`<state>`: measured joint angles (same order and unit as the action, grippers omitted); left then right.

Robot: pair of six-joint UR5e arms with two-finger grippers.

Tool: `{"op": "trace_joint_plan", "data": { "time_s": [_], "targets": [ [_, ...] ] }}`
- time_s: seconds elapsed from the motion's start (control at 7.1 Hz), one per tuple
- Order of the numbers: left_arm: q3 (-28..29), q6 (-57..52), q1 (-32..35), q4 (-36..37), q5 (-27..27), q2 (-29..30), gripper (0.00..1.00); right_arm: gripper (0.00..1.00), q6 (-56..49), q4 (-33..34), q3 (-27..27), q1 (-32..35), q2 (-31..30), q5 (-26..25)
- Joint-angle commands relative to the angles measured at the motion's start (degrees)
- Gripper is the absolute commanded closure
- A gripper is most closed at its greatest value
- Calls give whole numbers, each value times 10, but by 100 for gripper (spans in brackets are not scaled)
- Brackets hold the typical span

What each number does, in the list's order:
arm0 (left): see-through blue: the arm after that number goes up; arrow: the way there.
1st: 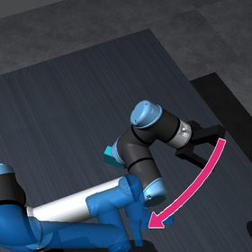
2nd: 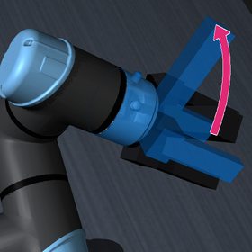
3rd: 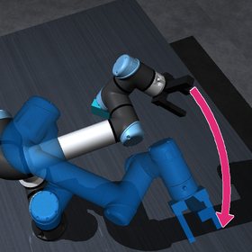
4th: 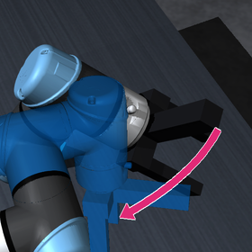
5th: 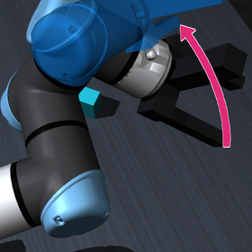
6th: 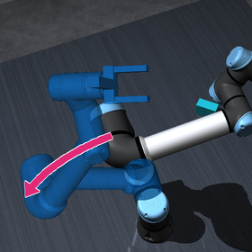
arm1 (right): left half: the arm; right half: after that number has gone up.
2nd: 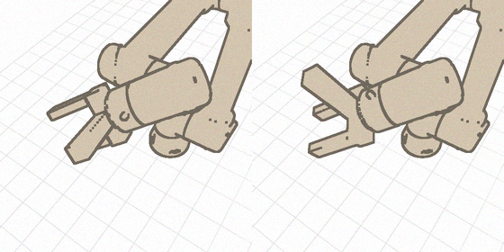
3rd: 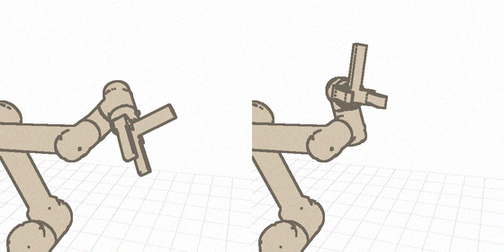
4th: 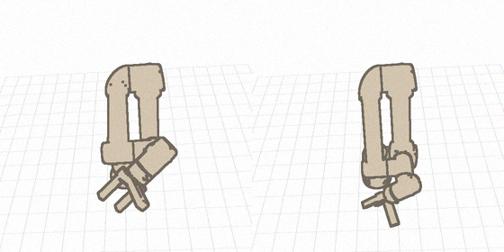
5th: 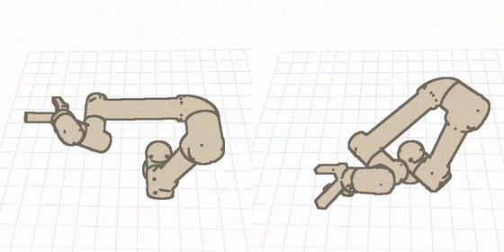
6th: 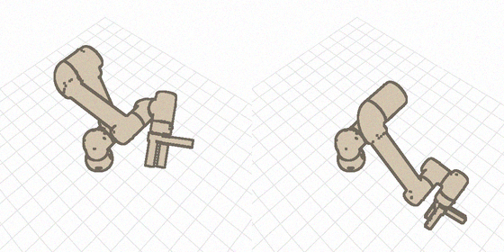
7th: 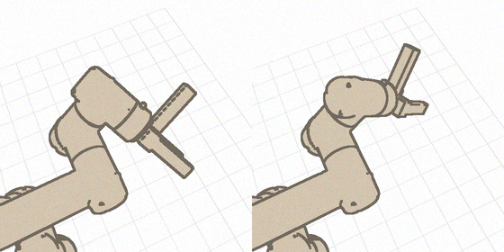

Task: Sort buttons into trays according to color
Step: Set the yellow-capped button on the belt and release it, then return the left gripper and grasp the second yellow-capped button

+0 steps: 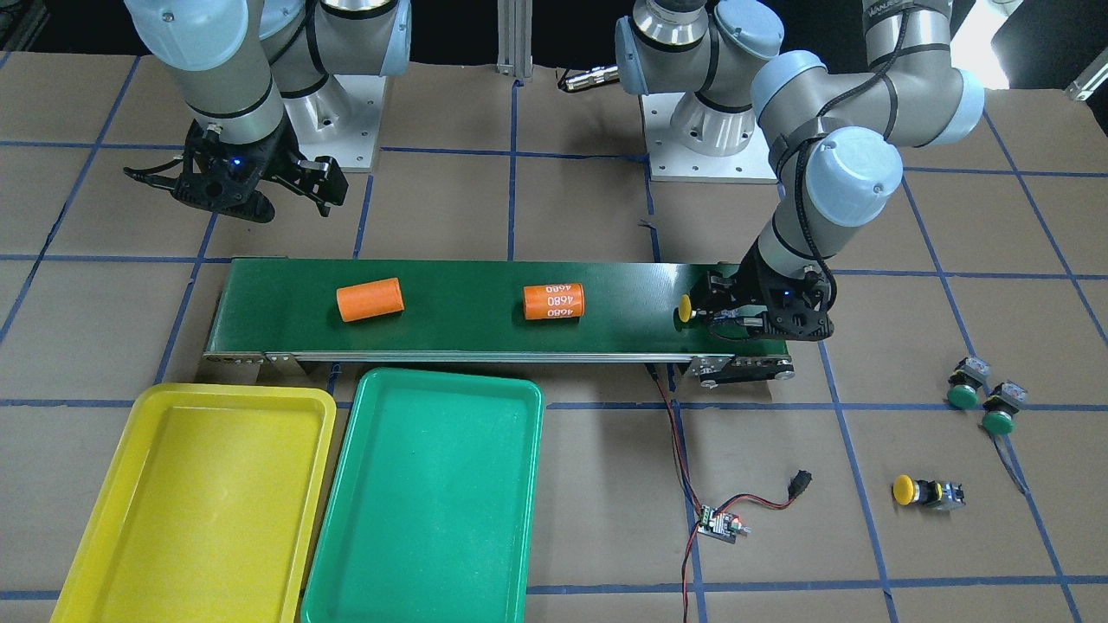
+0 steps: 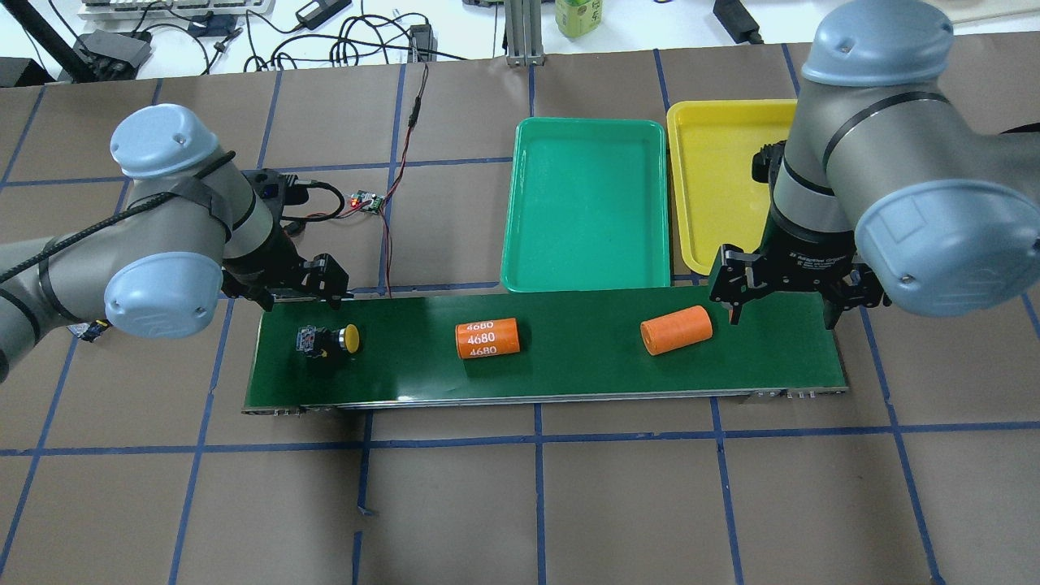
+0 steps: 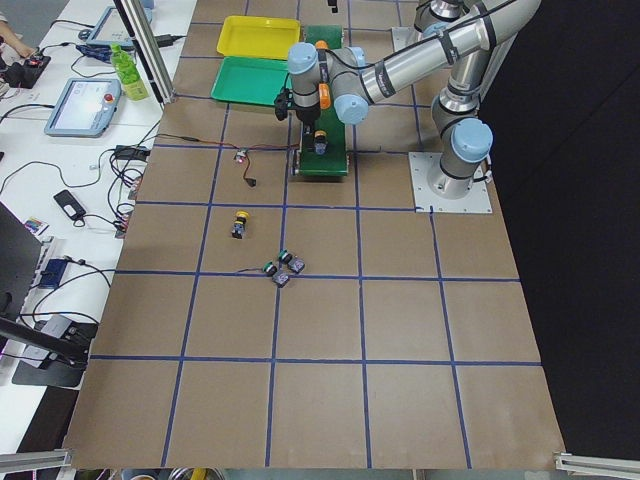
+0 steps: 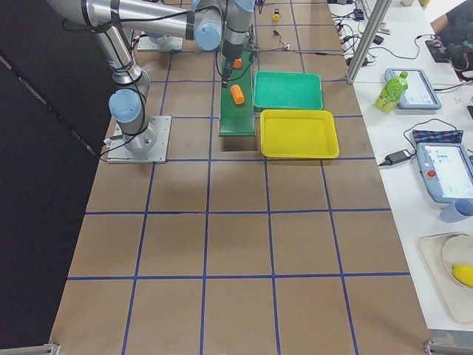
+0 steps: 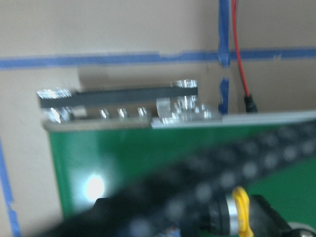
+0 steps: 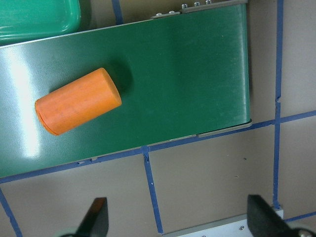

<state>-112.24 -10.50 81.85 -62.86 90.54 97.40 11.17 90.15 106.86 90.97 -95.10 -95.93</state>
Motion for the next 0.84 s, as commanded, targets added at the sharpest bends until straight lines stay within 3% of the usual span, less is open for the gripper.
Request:
{"op": "trace_joint_plan", "data": {
  "time_s": [0.0, 0.42, 0.7],
  "targets": [
    [116, -73, -74, -3, 28, 81, 0, 0, 0, 3, 0, 0, 0, 0],
    [278, -158, -135, -2, 27, 239, 0, 0, 4, 2, 0, 1, 0, 3],
    [331, -205, -151, 2, 25, 298, 0, 0, 2, 3, -3, 1, 0, 5]
  ]
}}
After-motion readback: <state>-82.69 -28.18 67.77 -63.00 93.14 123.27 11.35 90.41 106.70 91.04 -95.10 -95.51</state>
